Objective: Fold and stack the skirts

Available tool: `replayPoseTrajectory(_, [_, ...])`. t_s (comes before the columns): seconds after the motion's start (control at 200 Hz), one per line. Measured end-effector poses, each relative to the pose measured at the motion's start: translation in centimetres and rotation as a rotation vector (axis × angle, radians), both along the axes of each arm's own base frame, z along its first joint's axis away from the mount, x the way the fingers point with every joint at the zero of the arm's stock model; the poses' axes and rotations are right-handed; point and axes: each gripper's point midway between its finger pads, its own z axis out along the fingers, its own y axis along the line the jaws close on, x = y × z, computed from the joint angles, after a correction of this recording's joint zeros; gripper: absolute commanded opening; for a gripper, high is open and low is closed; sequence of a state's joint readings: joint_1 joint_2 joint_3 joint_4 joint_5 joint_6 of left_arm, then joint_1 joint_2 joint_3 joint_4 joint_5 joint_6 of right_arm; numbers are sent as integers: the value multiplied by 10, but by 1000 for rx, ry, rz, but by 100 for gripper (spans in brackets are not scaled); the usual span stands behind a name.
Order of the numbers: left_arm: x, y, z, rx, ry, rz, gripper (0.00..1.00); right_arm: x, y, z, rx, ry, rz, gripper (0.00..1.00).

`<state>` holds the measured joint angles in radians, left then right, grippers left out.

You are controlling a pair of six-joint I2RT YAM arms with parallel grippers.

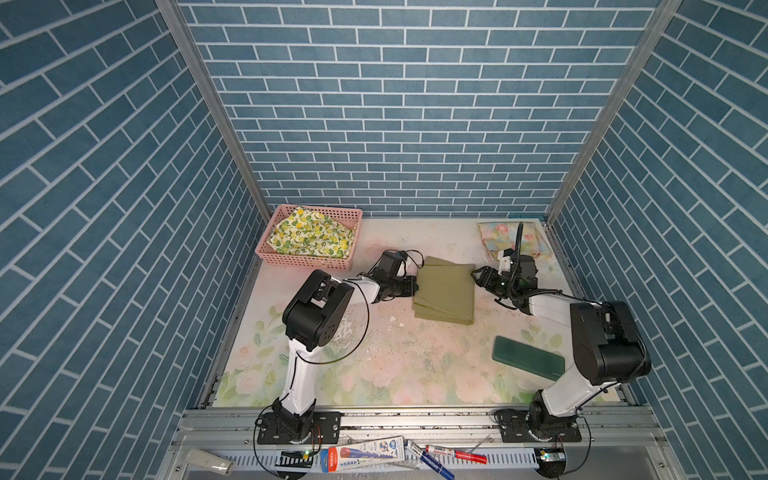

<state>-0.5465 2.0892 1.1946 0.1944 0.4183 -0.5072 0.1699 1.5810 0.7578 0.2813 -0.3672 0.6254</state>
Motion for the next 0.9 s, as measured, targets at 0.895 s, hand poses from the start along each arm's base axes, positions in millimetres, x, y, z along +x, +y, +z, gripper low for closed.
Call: replayPoseTrajectory(0.895, [1, -1, 0, 5, -9, 2, 0, -71, 52, -55, 146, 156, 83, 30])
